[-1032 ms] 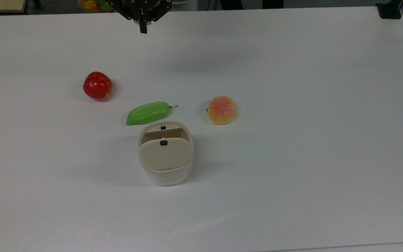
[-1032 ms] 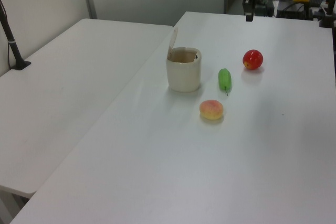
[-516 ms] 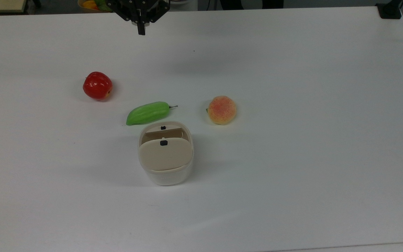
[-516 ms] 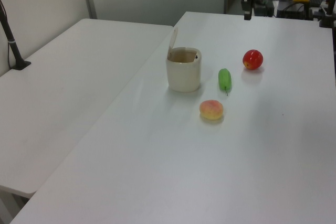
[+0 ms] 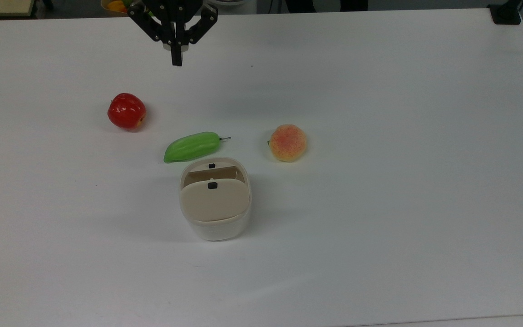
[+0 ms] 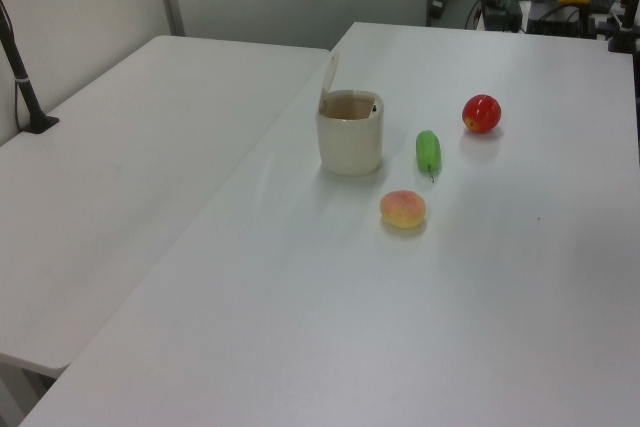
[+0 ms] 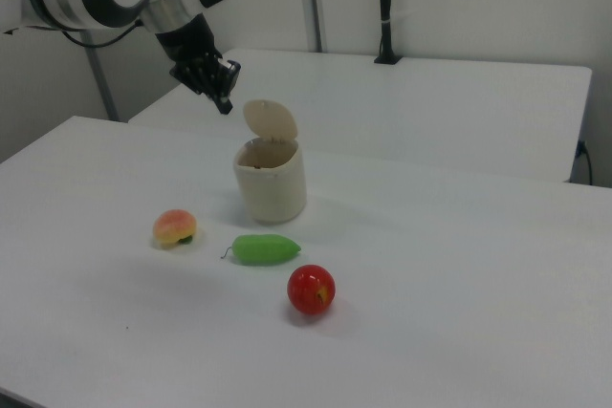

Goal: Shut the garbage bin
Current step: 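Close the gripper and move it toward the cream bin's open lid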

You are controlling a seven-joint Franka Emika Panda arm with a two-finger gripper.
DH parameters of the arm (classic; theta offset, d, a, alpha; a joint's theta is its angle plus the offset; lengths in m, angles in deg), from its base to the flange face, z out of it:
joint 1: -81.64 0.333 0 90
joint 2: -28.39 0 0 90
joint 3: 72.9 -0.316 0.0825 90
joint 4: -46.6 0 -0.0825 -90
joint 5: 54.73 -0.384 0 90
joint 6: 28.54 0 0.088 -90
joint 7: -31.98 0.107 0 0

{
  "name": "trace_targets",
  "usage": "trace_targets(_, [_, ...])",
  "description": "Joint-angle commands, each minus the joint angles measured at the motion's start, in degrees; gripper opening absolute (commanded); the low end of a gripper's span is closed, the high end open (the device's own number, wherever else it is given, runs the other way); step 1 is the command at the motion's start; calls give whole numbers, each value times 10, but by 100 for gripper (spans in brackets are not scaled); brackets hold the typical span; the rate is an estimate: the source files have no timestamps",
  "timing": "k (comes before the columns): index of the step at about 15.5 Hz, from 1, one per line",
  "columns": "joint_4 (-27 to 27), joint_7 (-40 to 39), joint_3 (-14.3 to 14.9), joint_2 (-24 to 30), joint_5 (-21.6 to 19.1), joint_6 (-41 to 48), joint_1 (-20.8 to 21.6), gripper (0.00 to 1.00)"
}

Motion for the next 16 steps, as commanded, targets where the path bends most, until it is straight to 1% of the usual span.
trace_targets(1, [-3,0,4,-9,-11,-73,6,0])
trace_targets(7, [-3,2,3,-25,-12,-164,8,0])
trace_targets(13, [-2,5,-1,-47,-29,-248,11,0])
trace_targets(16, [-2,5,-1,-71,-30,-325,10,0])
